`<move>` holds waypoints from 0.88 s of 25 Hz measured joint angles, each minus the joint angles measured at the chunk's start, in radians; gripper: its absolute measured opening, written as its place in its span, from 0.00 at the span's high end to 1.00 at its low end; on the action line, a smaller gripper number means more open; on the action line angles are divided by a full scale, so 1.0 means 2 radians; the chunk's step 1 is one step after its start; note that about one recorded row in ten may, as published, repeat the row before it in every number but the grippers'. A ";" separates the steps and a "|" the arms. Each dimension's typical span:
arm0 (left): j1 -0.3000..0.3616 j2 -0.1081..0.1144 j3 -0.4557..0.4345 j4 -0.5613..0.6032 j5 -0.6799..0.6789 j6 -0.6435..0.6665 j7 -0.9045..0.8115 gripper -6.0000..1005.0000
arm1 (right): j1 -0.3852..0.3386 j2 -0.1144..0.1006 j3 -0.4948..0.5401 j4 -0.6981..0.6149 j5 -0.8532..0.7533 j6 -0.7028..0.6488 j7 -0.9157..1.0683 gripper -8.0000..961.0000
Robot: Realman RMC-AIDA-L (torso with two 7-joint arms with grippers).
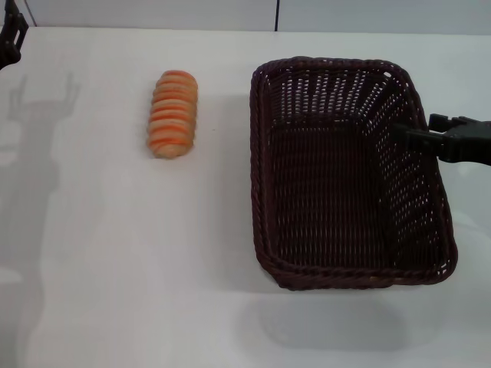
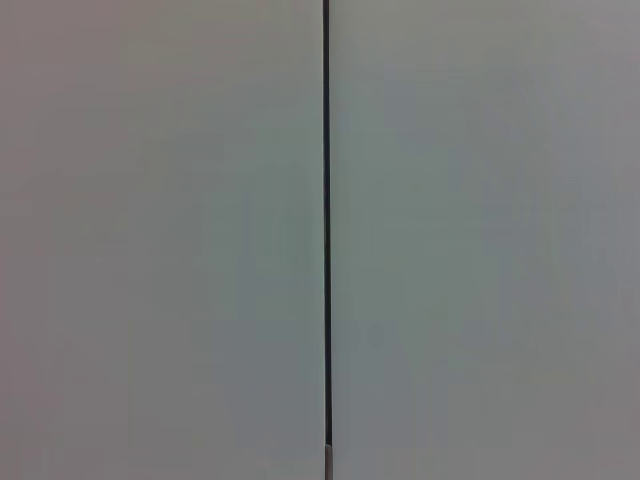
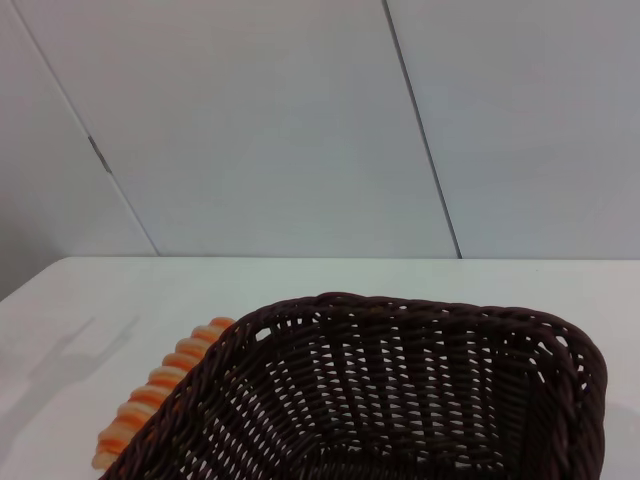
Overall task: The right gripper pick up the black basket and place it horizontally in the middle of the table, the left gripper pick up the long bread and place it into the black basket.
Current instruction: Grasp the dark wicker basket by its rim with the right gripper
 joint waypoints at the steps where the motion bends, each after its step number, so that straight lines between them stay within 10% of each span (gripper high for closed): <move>1: 0.000 0.000 0.000 0.000 0.000 0.000 0.000 0.19 | -0.002 0.000 0.001 -0.003 0.000 0.000 0.000 0.12; 22: 0.004 -0.001 0.004 0.000 0.000 0.000 0.000 0.19 | -0.009 0.000 0.000 -0.007 0.000 0.001 0.000 0.12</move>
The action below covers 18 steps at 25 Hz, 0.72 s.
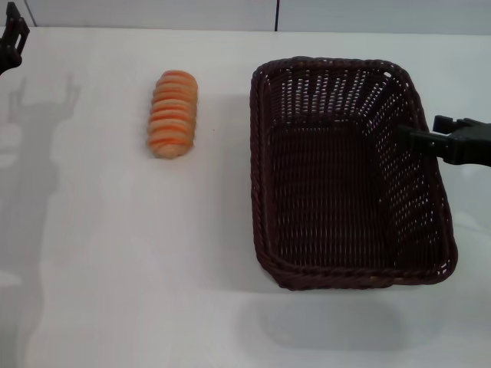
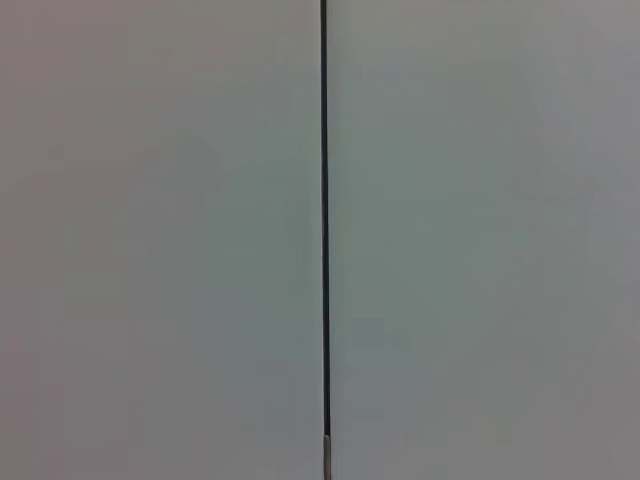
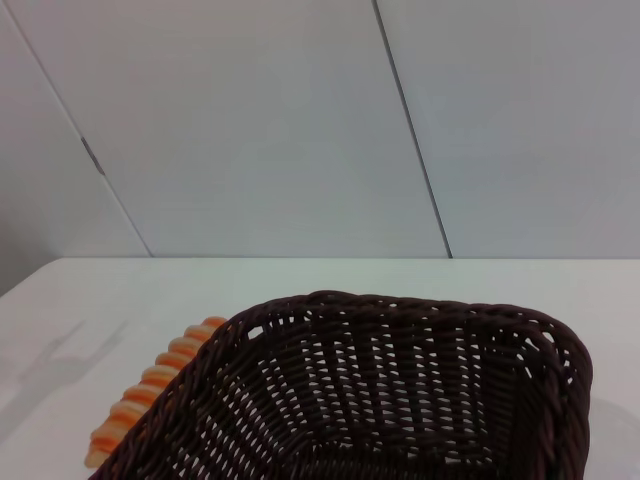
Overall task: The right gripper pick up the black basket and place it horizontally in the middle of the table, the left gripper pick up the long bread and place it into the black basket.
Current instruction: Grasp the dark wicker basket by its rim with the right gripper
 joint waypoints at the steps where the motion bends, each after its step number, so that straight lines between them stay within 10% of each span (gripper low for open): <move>1: 0.000 0.000 0.000 0.000 0.000 0.000 0.000 0.19 | 0.000 0.000 0.000 0.000 0.000 0.000 0.000 0.12; 18: 0.005 0.000 0.000 -0.004 0.000 0.000 0.000 0.19 | -0.002 0.000 0.000 0.009 0.000 0.004 0.000 0.12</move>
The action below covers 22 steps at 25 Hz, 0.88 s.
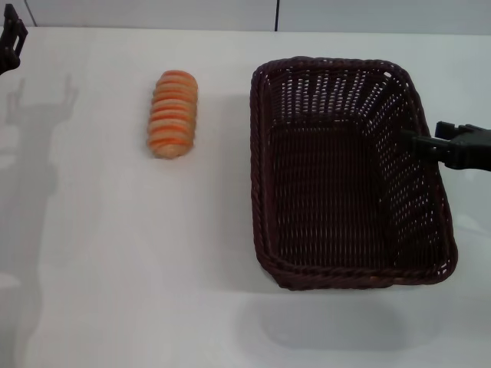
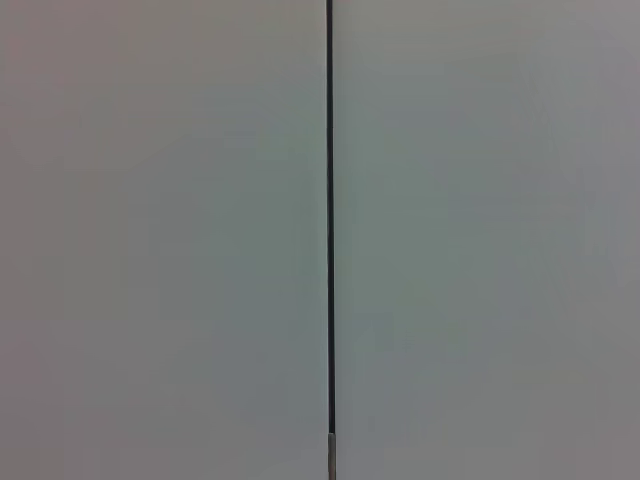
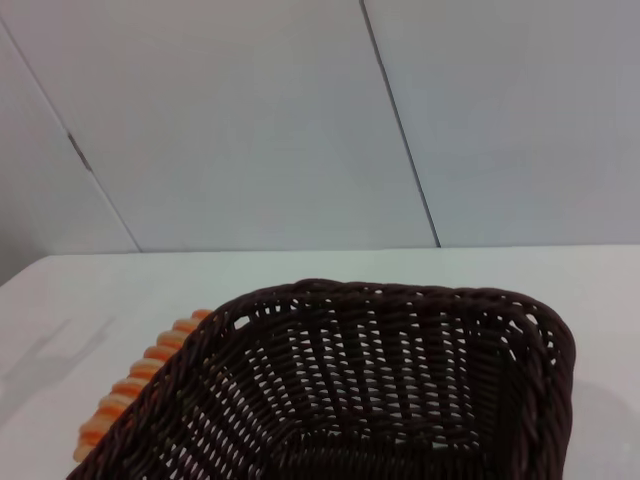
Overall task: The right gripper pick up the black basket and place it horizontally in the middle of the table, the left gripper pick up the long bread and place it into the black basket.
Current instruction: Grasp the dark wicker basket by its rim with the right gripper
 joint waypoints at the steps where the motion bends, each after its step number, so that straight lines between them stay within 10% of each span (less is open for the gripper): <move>1: 0.000 0.000 0.000 0.000 0.000 0.000 0.000 0.19 | 0.002 0.000 0.001 0.007 0.000 0.001 0.000 0.12; 22: 0.000 0.000 0.001 -0.004 0.003 0.000 -0.001 0.18 | 0.021 0.000 -0.002 0.034 0.000 0.002 -0.002 0.13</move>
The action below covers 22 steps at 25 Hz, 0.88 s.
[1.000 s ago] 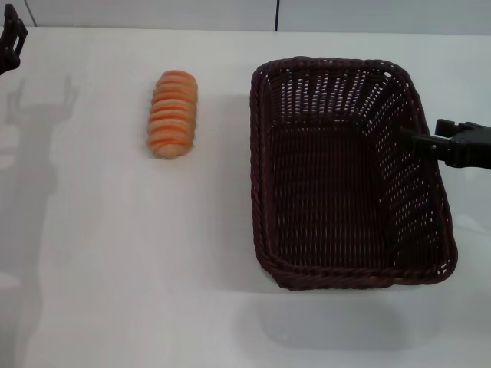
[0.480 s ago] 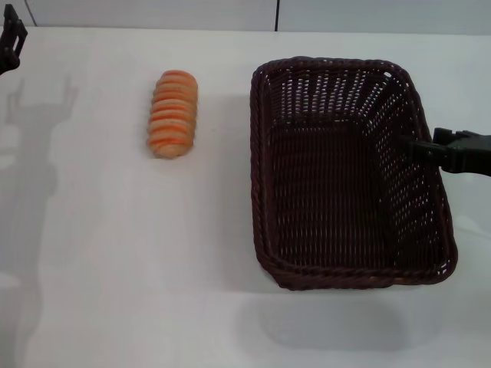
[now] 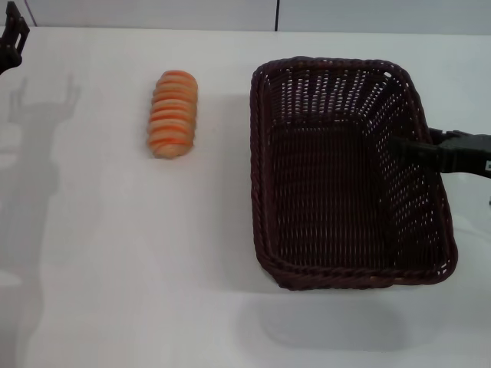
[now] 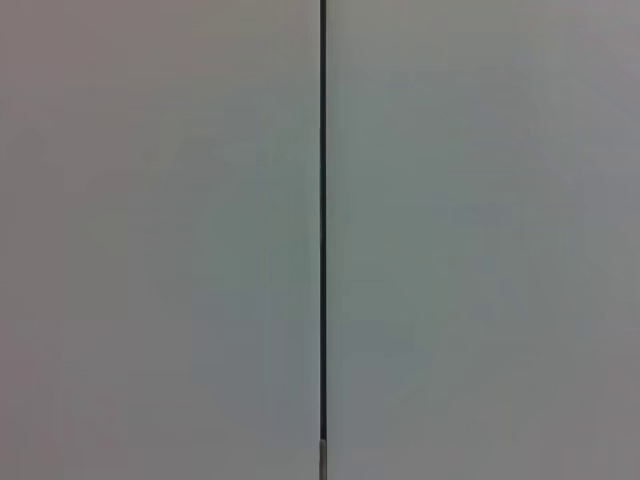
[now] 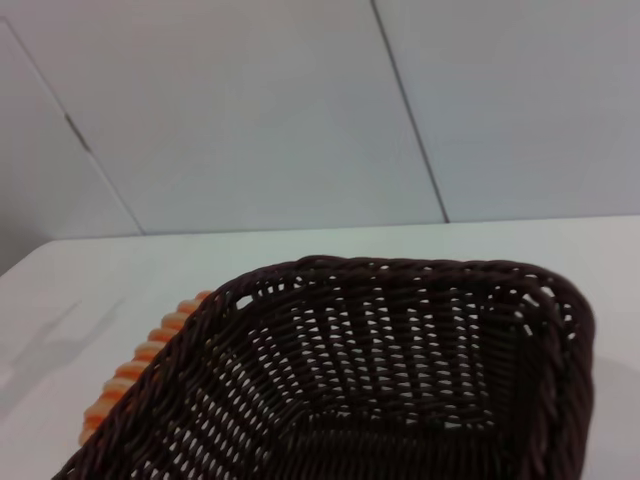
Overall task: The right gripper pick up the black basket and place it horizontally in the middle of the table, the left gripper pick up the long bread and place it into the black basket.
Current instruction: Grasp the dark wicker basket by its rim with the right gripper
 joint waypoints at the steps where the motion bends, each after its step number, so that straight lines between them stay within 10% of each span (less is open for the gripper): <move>1: 0.000 0.000 0.000 -0.001 0.000 0.000 0.000 0.18 | 0.001 0.000 -0.001 0.001 0.000 0.000 0.000 0.13; 12: -0.003 0.001 0.000 -0.003 0.000 0.000 0.000 0.19 | 0.026 -0.004 -0.001 0.043 -0.007 0.002 -0.002 0.14; 14: -0.004 0.001 0.000 -0.003 0.000 -0.001 0.000 0.19 | 0.034 -0.003 -0.003 0.048 -0.028 0.004 -0.008 0.33; 22: -0.006 0.001 0.000 -0.003 0.000 -0.001 0.000 0.19 | 0.037 -0.001 -0.005 0.043 -0.032 0.005 -0.019 0.51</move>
